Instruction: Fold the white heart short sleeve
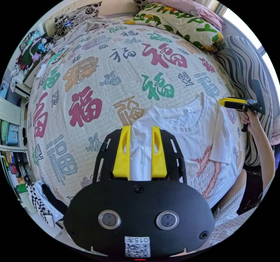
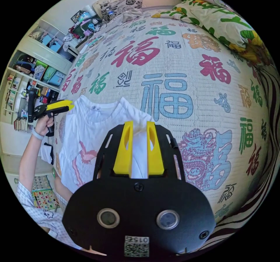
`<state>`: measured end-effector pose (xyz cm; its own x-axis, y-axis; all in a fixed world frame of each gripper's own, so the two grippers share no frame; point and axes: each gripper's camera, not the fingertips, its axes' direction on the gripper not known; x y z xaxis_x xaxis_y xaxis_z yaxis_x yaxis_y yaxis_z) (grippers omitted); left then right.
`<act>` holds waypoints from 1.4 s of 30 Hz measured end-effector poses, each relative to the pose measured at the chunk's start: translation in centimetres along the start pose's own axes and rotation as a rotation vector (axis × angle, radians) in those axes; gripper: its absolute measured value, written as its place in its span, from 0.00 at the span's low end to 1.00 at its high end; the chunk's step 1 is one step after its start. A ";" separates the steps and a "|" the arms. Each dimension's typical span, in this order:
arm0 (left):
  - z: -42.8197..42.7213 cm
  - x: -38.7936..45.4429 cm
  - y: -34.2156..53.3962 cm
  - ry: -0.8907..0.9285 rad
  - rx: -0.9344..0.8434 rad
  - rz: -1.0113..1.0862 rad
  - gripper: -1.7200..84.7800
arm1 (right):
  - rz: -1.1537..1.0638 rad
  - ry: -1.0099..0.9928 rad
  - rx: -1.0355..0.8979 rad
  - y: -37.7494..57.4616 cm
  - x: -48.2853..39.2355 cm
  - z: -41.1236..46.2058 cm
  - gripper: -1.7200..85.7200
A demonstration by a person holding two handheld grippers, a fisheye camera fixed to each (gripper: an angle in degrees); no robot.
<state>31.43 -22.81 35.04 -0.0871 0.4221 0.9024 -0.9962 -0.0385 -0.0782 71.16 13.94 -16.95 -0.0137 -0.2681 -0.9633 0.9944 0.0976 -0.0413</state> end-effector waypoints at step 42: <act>-3.9 -0.3 0.8 -0.051 0.105 0.104 0.02 | -0.118 0.263 0.032 -4.3 -10.4 1.3 0.01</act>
<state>30.64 -19.46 33.09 -0.1867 0.3646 0.9122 -0.9759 -0.1755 -0.1296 67.19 15.04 -6.45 -0.1516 -0.0177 -0.9883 0.9871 0.0492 -0.1523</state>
